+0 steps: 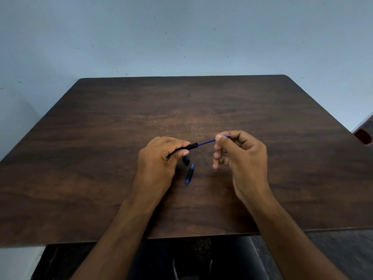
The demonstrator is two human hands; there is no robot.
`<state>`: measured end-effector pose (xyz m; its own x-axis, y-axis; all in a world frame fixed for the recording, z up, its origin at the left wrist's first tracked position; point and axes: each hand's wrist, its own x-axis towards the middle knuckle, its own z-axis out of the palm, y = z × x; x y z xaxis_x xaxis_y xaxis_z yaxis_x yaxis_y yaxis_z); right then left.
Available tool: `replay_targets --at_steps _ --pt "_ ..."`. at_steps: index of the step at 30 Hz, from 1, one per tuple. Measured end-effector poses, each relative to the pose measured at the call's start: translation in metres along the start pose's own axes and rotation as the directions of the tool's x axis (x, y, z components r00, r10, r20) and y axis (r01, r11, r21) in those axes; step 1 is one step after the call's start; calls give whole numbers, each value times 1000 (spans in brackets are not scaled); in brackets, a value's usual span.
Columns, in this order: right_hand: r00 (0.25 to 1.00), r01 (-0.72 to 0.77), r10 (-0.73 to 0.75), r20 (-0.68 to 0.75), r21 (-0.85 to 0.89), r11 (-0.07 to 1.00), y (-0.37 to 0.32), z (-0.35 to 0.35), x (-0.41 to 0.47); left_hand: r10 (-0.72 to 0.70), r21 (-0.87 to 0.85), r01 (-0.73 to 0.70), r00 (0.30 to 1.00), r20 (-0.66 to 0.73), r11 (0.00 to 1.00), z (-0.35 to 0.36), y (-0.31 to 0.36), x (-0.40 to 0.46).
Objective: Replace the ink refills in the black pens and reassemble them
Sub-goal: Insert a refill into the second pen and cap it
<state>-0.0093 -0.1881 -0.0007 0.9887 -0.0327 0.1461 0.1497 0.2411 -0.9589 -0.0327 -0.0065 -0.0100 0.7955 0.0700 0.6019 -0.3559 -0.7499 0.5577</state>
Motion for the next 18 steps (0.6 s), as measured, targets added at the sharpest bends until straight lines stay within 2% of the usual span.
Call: replay_targets --at_steps 4,10,15,17,18 --pt "998 10 -5 64 -78 997 4 2 0 5 10 -5 1000 -4 1000 0 -1 0" --pt "996 -17 26 90 -102 995 8 6 3 44 40 -45 999 15 998 0 -3 -1" --pt "986 -87 105 129 -140 986 4 6 5 -3 28 4 999 -33 1000 0 -6 -1" --pt "978 -129 166 124 -265 956 1 3 5 -31 8 32 996 -86 999 -1 -6 -1" --pt "976 -124 182 117 -387 914 1 3 4 -38 5 39 994 -102 999 -2 -7 0"
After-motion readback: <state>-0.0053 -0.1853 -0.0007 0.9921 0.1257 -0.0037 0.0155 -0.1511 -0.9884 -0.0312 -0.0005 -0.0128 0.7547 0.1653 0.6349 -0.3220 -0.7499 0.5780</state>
